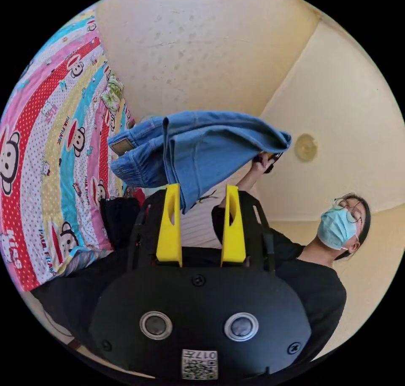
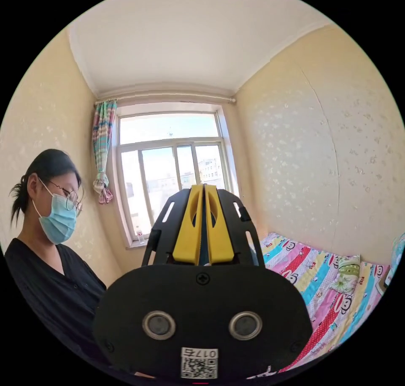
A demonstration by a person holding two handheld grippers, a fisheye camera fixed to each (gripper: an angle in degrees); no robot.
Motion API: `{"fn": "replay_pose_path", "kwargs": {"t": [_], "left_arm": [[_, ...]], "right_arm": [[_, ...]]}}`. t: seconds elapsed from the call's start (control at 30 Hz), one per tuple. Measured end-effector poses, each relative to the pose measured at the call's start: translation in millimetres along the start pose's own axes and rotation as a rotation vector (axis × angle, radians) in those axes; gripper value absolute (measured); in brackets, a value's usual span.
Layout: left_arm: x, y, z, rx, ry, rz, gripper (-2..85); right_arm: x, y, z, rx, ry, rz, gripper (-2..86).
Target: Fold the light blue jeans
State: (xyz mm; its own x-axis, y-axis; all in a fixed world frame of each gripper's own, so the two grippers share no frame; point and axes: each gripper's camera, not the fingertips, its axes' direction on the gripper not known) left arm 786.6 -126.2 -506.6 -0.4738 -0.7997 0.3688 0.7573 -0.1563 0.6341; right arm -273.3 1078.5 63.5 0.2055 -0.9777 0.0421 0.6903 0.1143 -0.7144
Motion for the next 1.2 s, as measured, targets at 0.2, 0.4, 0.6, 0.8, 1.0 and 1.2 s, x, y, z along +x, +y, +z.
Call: {"fn": "replay_pose_path", "kwargs": {"t": [0.2,0.4,0.6,0.8,1.0,1.2], "left_arm": [[-29,-29,-72,0.157,0.147,-0.274,18.0],[-59,-95,-51,0.183,0.412,-0.457,19.4],[-77,-163,15,0.251,0.658,-0.519,15.7],[-69,-212,47,0.379,0.936,-0.338,7.2],[29,-267,42,0.271,0.644,0.179,6.8],[74,-266,162,0.13,0.352,0.358,6.6]], "right_arm": [[-22,15,82,-0.027,-0.087,-0.04,0.3],[-44,23,127,-0.031,-0.09,-0.111,0.4],[-58,33,143,-0.02,0.052,-0.193,0.3],[-47,74,111,-0.09,0.539,-0.206,0.4],[-6,168,89,-0.329,1.17,-0.253,1.3],[10,272,103,-0.354,0.964,-0.177,6.0]]}}
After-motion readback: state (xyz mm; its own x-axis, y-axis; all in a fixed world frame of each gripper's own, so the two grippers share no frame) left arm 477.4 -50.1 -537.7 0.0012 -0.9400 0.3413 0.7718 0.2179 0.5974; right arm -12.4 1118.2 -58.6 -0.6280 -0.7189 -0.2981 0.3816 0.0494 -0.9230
